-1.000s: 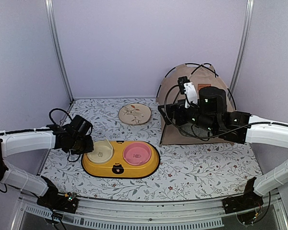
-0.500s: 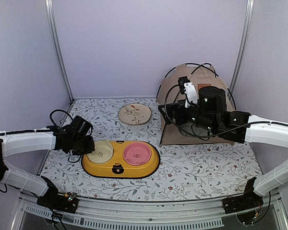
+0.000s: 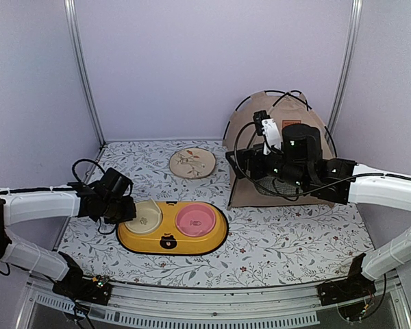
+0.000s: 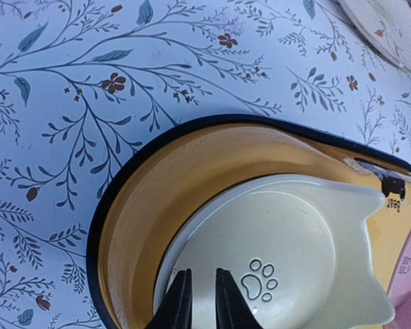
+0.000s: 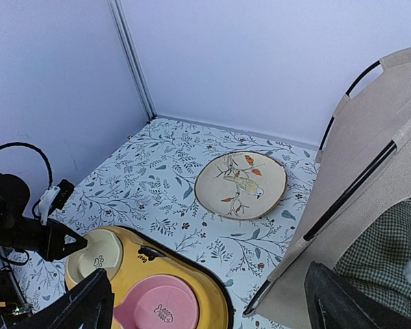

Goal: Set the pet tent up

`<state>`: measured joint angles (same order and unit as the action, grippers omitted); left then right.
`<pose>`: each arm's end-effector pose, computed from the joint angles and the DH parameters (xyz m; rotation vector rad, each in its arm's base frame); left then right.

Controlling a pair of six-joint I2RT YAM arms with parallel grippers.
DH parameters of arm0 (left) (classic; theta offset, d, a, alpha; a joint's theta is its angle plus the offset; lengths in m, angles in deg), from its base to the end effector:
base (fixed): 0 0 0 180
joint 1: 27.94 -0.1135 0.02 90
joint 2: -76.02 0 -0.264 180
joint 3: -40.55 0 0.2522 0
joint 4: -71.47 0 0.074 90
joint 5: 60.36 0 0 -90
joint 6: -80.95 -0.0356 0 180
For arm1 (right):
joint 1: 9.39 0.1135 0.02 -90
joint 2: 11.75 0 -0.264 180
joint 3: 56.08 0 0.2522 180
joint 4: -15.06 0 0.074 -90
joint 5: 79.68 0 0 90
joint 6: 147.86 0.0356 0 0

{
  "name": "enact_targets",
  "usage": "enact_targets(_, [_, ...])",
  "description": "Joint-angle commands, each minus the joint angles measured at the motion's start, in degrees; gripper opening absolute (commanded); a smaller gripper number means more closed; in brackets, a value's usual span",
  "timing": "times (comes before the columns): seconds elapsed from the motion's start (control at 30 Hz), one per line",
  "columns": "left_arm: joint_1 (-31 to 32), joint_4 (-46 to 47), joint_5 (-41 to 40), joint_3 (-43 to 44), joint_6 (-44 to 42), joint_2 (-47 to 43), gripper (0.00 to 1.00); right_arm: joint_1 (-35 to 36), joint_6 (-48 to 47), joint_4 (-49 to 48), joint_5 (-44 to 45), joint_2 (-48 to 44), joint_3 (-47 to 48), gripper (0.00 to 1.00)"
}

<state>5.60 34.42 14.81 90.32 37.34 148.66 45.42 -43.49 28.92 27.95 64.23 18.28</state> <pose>0.1950 -0.1183 0.1736 -0.3771 2.5451 -0.1873 0.1887 0.2489 0.3337 -0.4352 1.8138 0.5635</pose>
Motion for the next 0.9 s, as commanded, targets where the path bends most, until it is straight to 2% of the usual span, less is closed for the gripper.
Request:
enact_targets(0.0, [0.3,2.3,0.0,4.0,-2.8,0.1,0.15,-3.0,2.5,1.9,-0.8,0.4,-0.1,0.99])
enact_targets(0.23, [-0.4,5.6,0.8,9.1,-8.6,0.8,0.18,-8.5,7.8,1.4,-1.8,-4.3,-7.1,0.99])
enact_targets(0.47, [-2.7,13.4,2.9,11.0,-15.1,-0.1,0.30,-17.5,14.8,0.4,-1.4,-13.8,-19.2,0.99])
enact_targets(0.63, [-5.9,16.3,4.9,10.4,-18.0,-1.6,0.42,-19.0,12.2,0.8,6.3,-16.9,-22.5,0.99])
enact_targets(0.67, [-7.0,16.6,5.6,10.2,-18.1,-1.9,0.46,-19.3,11.0,-0.3,7.1,-16.9,-23.6,0.99])
enact_targets(0.77, [-9.6,18.2,8.7,9.2,-17.7,-3.3,0.68,-20.9,4.0,-5.6,10.9,-16.0,-27.1,0.98])
enact_targets(0.87, [-11.3,20.8,11.7,7.7,-16.8,-4.8,0.98,-24.4,1.8,-6.1,14.7,-14.0,-28.3,0.98])
